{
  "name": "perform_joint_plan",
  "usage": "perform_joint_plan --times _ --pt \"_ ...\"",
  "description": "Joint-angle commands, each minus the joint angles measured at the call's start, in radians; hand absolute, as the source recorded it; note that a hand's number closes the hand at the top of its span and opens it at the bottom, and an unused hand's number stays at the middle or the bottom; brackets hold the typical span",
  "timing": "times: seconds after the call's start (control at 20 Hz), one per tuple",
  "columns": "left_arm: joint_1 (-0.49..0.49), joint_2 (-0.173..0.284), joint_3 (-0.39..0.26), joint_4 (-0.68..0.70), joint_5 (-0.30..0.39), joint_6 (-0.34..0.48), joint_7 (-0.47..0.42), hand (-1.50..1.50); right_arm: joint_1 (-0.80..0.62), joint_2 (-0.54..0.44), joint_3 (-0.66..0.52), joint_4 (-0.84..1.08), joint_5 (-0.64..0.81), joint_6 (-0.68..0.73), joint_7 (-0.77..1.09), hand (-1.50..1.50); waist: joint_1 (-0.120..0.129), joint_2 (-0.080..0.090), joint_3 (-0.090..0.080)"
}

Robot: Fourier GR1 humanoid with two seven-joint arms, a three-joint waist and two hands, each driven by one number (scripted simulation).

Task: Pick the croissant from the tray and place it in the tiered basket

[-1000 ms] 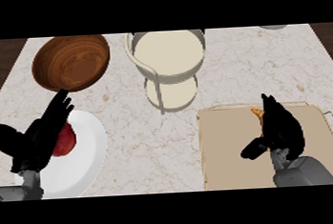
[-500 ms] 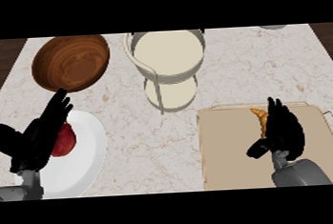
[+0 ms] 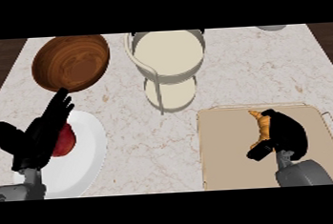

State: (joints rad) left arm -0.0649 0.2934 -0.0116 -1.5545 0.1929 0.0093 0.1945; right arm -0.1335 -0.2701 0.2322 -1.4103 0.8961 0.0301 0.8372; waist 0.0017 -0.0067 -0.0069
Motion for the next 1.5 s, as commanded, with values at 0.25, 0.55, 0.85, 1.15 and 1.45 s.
perform_joint_plan --times 0.25,0.55,0.85,1.15,1.45 --pt "0.044 -0.009 0.003 -0.066 -0.006 -0.020 0.021 0.00 0.007 -0.022 0.042 0.144 0.060 0.021 -0.122 1.50 0.008 0.006 0.007" --pt "0.039 -0.018 0.016 -0.036 -0.045 -0.011 0.001 0.00 0.007 -0.003 0.068 0.082 0.199 -0.091 -0.081 1.50 0.003 0.006 0.007" --pt "-0.028 -0.017 0.019 -0.022 -0.024 -0.019 0.030 0.00 -0.108 -0.291 0.006 0.141 0.032 -0.063 -0.659 1.50 0.017 0.016 0.011" --pt "-0.002 0.002 0.043 -0.013 0.008 -0.063 0.009 0.00 -0.209 -0.323 -0.179 0.179 -0.205 -0.193 -1.022 1.50 0.018 0.013 0.012" --pt "-0.002 -0.007 0.046 -0.010 -0.003 -0.050 0.005 0.00 -0.295 -0.289 -0.318 0.122 -0.510 -0.049 -1.197 1.50 0.005 0.006 0.008"
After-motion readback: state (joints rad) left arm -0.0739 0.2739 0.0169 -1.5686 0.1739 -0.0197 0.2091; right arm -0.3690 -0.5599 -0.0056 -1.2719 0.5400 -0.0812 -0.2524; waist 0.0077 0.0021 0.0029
